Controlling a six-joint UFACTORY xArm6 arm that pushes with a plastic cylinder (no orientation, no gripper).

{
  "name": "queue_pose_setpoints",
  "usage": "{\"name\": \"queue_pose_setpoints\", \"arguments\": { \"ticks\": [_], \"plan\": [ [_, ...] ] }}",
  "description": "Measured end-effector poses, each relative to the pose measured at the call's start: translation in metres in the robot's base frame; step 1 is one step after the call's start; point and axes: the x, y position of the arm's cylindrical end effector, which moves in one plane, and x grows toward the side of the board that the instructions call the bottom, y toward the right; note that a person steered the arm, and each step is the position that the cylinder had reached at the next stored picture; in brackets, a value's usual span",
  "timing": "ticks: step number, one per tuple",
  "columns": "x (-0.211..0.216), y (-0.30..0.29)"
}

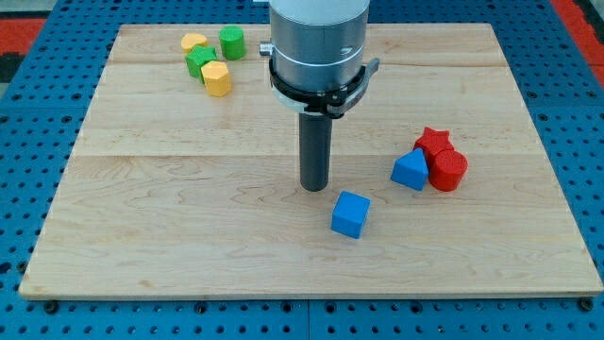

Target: Place the blue cube diagonal to the blue triangle

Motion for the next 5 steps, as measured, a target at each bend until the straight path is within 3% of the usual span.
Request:
{"name": "queue_pose_setpoints", "arguments": {
  "ticks": [4,5],
  "plan": [
    [0.011,0.000],
    [0.032,0.006]
  ]
}}
